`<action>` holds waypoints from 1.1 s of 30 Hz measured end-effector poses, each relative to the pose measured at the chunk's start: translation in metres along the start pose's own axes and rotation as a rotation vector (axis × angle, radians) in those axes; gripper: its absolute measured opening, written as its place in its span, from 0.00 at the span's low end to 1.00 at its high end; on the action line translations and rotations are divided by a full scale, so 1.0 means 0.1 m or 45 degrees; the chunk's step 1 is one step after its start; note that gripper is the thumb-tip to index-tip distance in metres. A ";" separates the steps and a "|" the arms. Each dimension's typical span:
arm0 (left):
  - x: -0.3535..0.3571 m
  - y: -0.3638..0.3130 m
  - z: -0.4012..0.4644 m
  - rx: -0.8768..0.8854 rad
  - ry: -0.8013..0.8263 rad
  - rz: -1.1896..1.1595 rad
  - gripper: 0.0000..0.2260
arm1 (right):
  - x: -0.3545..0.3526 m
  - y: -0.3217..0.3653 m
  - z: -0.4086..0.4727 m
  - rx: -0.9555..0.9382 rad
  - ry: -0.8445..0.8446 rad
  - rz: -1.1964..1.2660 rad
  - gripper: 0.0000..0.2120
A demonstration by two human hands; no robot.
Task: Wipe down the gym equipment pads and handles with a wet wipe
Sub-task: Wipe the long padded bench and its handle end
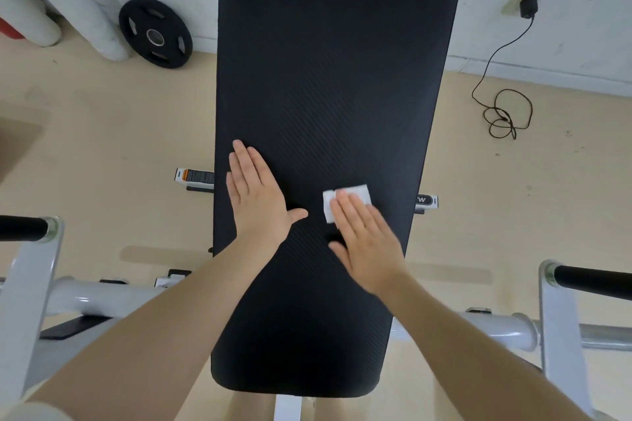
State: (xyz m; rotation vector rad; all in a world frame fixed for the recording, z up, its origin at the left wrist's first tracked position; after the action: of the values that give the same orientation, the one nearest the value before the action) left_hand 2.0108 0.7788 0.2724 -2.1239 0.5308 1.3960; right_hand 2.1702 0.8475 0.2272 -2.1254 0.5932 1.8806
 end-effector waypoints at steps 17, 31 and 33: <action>0.27 -0.49 -0.42 0.040 -0.050 -0.102 0.51 | -0.23 -0.64 -0.12 0.101 -0.012 0.018 0.30; 0.41 -0.60 -0.35 -0.082 -0.059 -0.008 0.56 | -0.74 -1.13 0.60 0.079 -0.222 -0.001 0.29; 0.41 -0.60 -0.34 -0.085 -0.059 0.007 0.56 | -0.79 -1.17 0.68 0.066 -0.195 0.031 0.29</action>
State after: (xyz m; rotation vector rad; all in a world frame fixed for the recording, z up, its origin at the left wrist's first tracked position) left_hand 2.0862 0.8025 0.2590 -2.1381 0.4781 1.4813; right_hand 2.1555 0.9928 0.2852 -1.9294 0.6291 1.9963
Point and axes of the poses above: each hand's wrist, its own z-axis towards the middle knuckle, its own x-axis out of the palm, y = z × x, the point moved 5 cm from there along z, towards the middle knuckle, and after that the axes turned 2 degrees about x, right-handed, at the moved point
